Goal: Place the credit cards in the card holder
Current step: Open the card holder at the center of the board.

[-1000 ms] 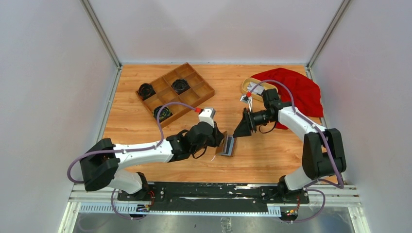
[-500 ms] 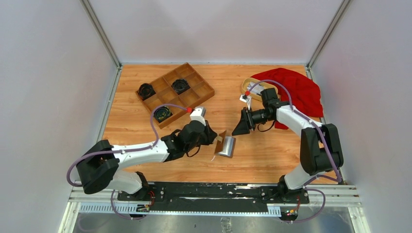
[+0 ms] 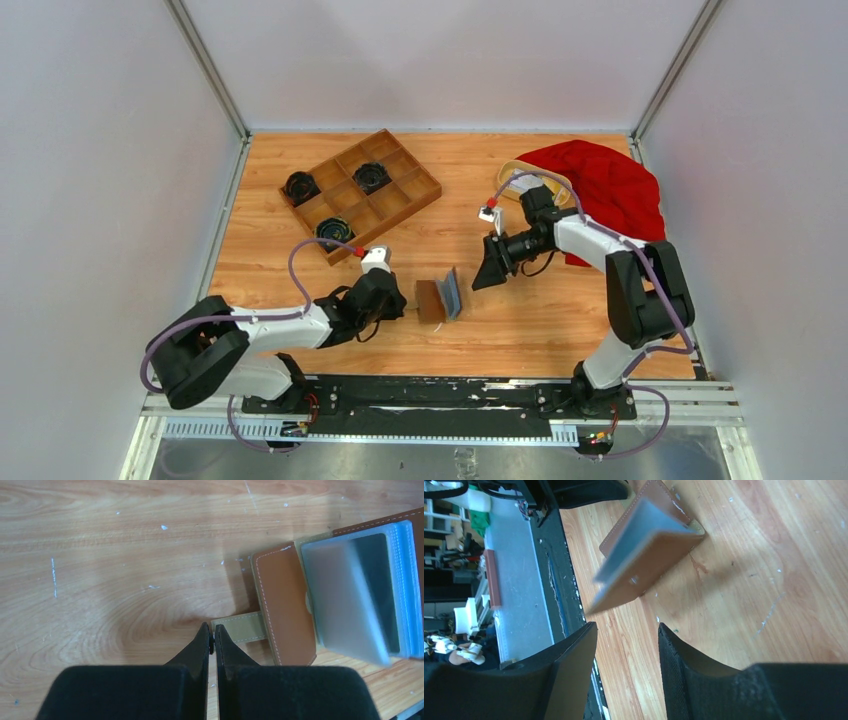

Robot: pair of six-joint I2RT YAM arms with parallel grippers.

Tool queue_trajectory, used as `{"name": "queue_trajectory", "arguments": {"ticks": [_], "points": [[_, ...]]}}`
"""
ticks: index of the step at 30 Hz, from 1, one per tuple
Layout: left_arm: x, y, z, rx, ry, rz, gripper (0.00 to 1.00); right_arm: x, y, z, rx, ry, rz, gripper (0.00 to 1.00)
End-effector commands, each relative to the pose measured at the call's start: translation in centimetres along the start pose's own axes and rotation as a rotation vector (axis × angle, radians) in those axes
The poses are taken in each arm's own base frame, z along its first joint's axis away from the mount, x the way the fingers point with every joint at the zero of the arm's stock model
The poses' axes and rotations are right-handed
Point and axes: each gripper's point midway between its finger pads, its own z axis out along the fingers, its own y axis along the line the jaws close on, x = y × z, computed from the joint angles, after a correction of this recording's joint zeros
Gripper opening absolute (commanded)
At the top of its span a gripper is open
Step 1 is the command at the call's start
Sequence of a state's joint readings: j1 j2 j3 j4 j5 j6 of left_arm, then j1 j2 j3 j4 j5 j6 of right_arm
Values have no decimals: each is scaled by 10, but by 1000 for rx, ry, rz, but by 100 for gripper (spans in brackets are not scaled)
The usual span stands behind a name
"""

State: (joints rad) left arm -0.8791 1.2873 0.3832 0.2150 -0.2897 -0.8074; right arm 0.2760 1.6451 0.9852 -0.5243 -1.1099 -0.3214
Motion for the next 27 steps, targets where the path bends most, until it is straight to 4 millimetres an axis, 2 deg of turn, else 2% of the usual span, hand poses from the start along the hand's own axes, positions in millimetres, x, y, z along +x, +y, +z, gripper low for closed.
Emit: {"name": "queue_trajectory", "arguments": {"ticks": [1, 5, 8, 11, 14, 18, 20, 23, 27], "points": [[5, 13, 0, -34, -3, 29, 1, 7, -5, 14, 42, 87, -36, 51], [7, 9, -1, -8, 11, 38, 2, 5, -6, 17, 39, 108, -28, 46], [-1, -1, -6, 36, -4, 41, 0, -2, 4, 11, 26, 102, -76, 47], [-11, -22, -15, 123, -16, 49, 0, -10, 25, 6, -26, 70, -167, 51], [-31, -51, -28, 234, -44, 52, 0, -11, 39, 5, -32, 69, -256, 54], [-56, -85, -48, 359, -83, 55, 0, -10, 44, 9, -27, 94, -304, 55], [-60, -96, -52, 395, -81, 58, 0, -10, 46, 10, -34, 96, -298, 55], [-55, -98, -49, 403, -51, 71, 0, -12, 49, 9, -46, 88, -300, 54], [-38, -89, -38, 373, -2, 94, 0, -7, 49, 13, -75, 93, -262, 53]]}}
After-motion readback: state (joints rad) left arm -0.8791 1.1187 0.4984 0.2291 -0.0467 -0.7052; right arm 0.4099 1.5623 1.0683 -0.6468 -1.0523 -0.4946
